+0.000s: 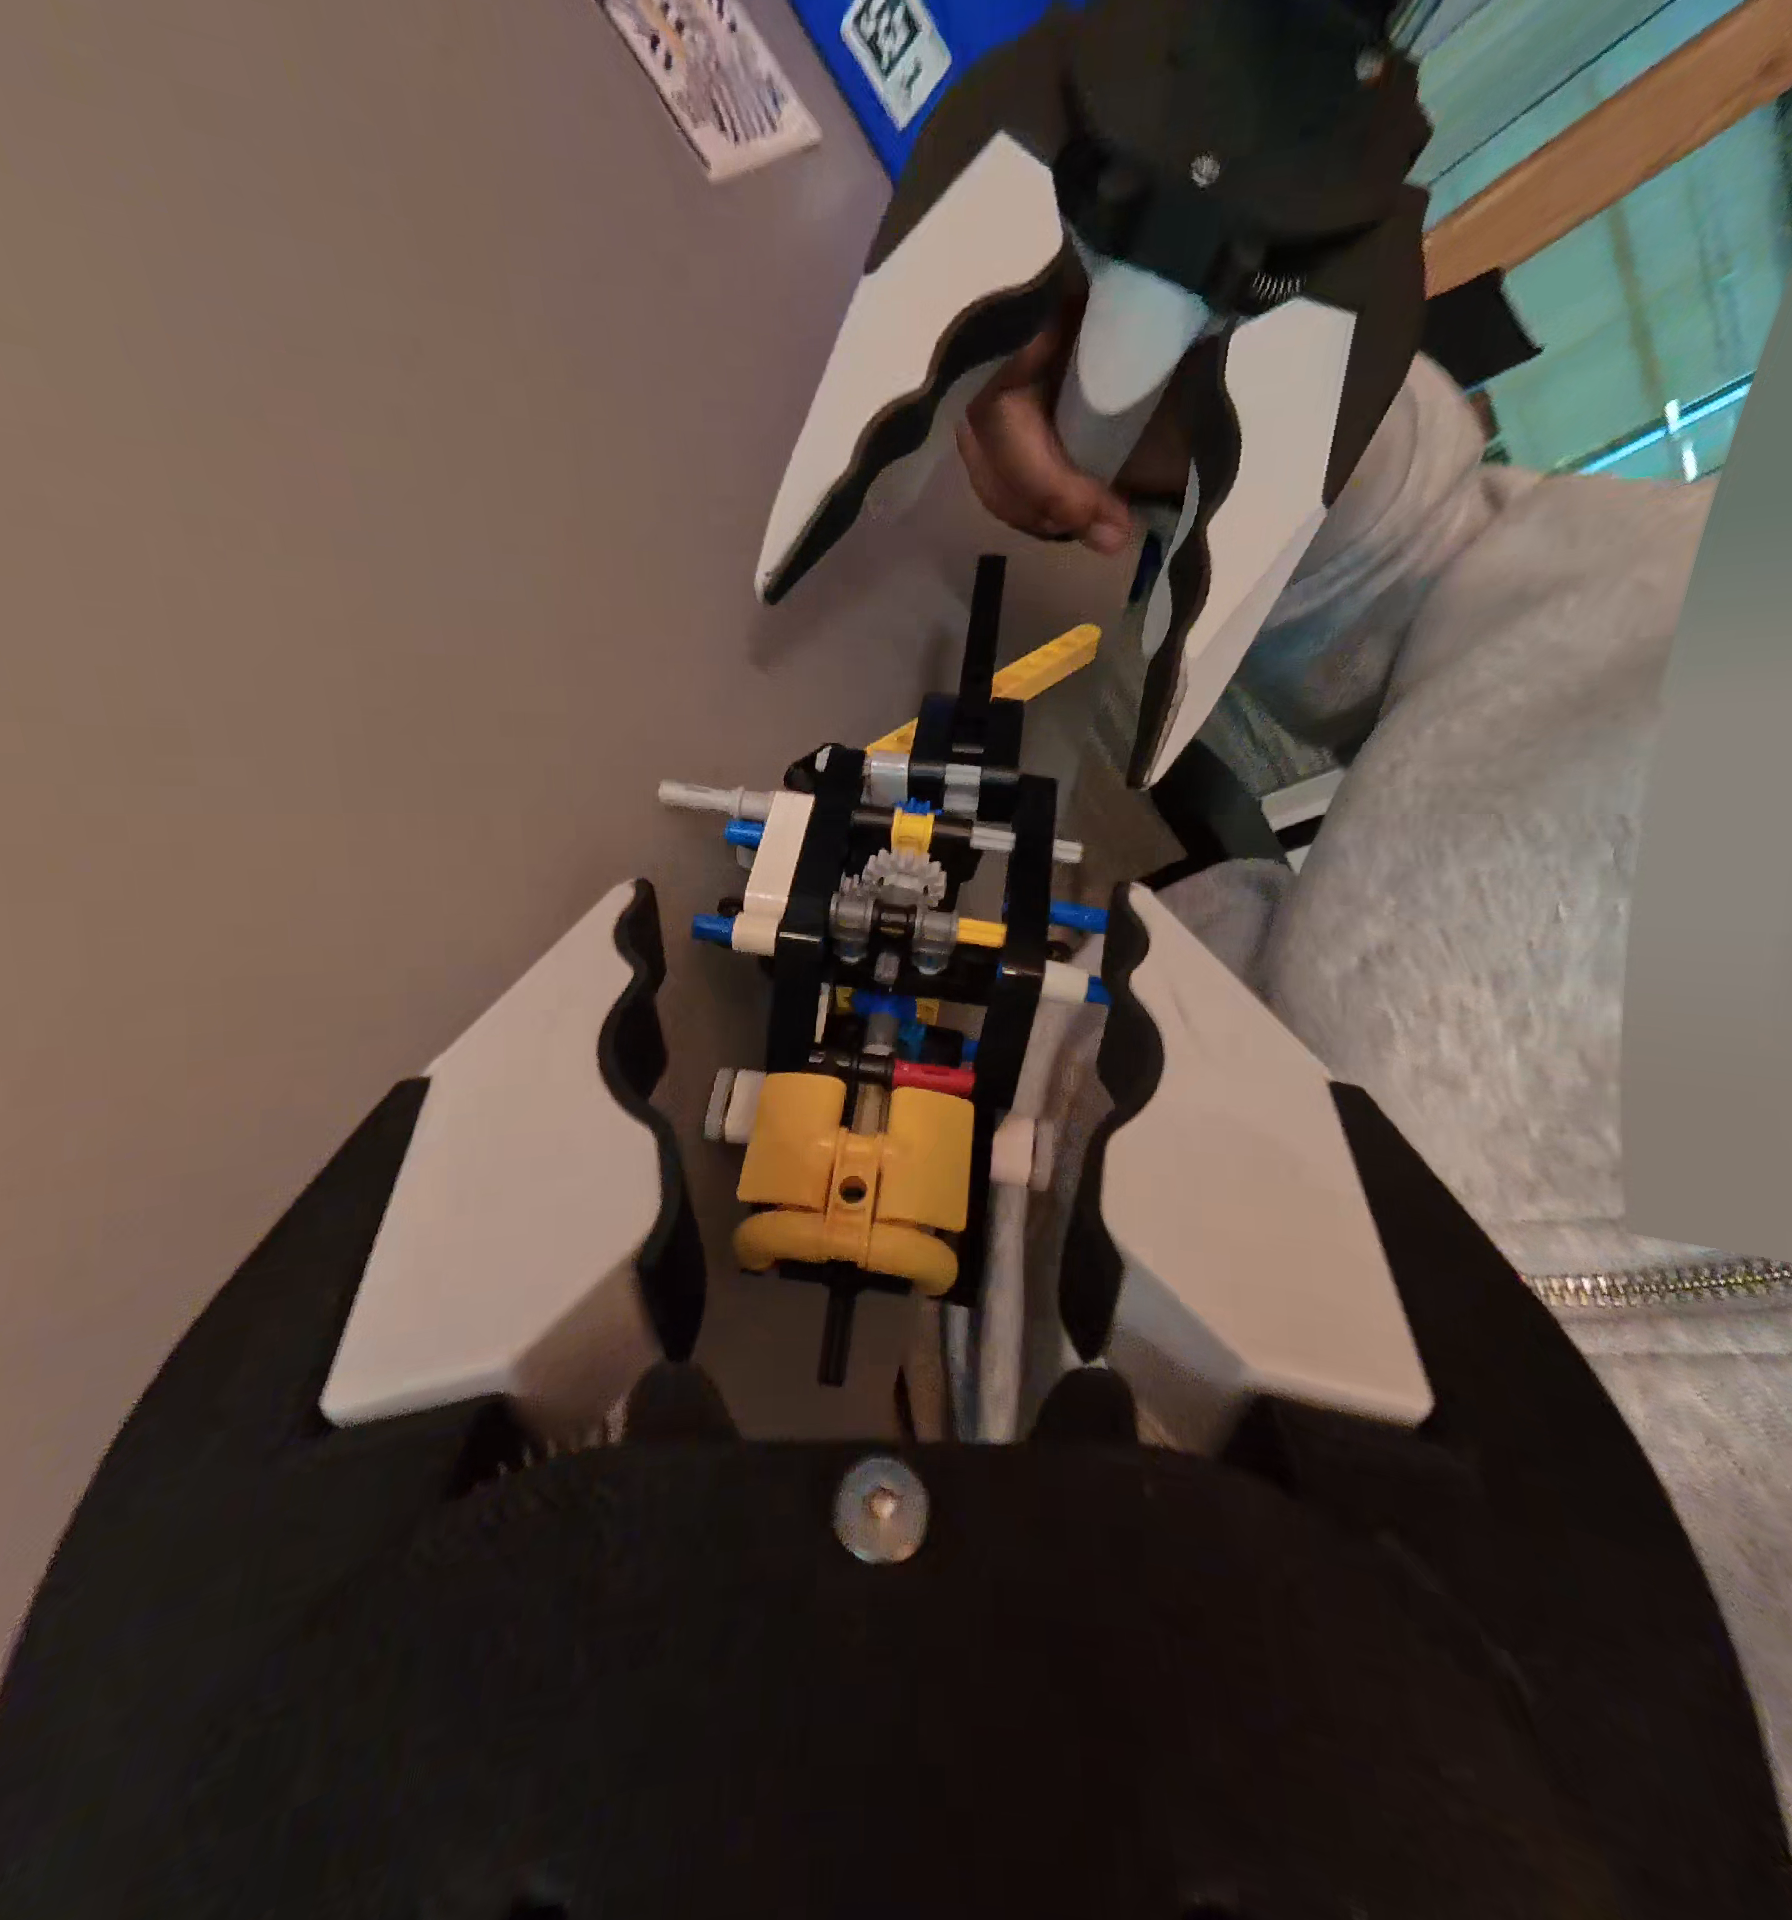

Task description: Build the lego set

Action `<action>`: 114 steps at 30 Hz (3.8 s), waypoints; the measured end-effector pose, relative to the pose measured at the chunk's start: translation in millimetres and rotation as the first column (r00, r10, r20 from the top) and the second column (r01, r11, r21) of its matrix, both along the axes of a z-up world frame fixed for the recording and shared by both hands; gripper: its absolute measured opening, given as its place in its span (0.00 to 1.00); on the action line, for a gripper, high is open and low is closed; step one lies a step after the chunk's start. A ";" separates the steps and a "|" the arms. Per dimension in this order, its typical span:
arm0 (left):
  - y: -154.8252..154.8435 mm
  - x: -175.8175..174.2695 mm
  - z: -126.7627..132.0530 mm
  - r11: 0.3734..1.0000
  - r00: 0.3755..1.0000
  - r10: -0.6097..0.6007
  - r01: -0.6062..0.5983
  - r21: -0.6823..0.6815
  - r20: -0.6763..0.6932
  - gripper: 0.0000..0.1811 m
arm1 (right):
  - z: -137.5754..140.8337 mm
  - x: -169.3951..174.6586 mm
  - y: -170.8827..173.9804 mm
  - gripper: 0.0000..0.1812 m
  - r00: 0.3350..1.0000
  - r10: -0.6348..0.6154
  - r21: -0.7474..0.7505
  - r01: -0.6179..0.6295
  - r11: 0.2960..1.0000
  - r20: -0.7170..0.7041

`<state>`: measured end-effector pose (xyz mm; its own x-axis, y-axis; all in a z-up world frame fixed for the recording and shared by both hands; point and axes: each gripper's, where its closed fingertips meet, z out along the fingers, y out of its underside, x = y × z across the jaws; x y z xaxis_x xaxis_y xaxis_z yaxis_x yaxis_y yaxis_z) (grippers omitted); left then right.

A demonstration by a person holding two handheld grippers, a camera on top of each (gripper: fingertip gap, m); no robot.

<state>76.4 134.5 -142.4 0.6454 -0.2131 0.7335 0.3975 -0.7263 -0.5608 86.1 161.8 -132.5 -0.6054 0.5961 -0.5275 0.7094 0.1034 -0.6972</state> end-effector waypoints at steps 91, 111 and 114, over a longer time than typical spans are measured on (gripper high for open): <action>-24.1 30.4 5.7 0.964 0.966 -0.099 0.152 0.216 -0.240 0.48 | -3.8 34.2 -32.8 0.27 0.988 0.133 0.093 -0.126 0.988 -0.082; -31.0 41.6 -1.0 0.924 0.920 -0.201 0.292 0.248 -0.336 0.34 | -5.4 36.9 -30.9 0.27 0.967 0.207 0.158 -0.183 0.970 -0.150; -28.3 39.9 1.1 0.924 0.925 -0.183 0.277 0.262 -0.334 0.29 | -5.1 35.9 -31.2 0.28 0.969 0.197 0.155 -0.174 0.972 -0.149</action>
